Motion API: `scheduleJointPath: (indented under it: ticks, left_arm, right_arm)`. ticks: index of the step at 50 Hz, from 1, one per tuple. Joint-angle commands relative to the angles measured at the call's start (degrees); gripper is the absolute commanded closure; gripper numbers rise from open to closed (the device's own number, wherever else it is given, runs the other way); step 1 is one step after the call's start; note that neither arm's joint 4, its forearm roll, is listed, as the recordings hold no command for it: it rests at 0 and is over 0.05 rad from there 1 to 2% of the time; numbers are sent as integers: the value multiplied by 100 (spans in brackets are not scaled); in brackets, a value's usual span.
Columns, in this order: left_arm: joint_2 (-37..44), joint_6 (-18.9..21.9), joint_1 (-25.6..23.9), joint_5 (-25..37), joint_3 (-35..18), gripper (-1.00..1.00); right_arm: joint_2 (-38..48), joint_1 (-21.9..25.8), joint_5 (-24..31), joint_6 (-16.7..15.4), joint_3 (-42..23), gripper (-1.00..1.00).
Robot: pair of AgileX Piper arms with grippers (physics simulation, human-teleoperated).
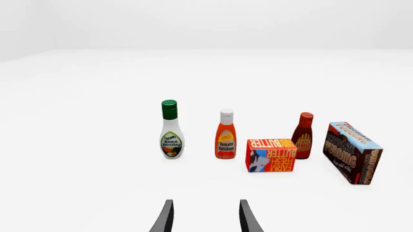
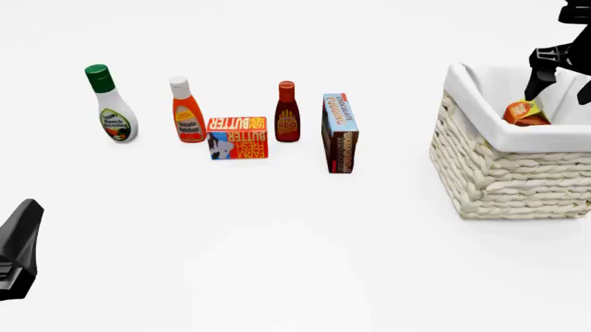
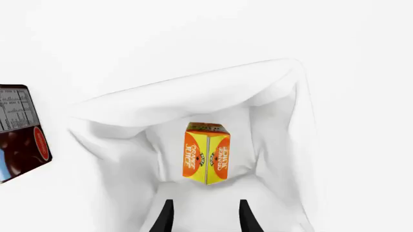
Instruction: Pick the orange juice and place it in the basket.
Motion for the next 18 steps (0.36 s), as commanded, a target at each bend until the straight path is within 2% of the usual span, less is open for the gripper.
scheduleJointPath:
  ticks: [1,4,18]
  left_arm:
    - [0,1,1,0,0,-100]
    - [0,1,0,0,0,-100]
    - [-1,0,1,1,0,-100]
  right_arm:
    - [-37,45,3,38,0,-100]
    - [-84,116,6,102,5,-100]
    - [-473,164,7,34,222,-100]
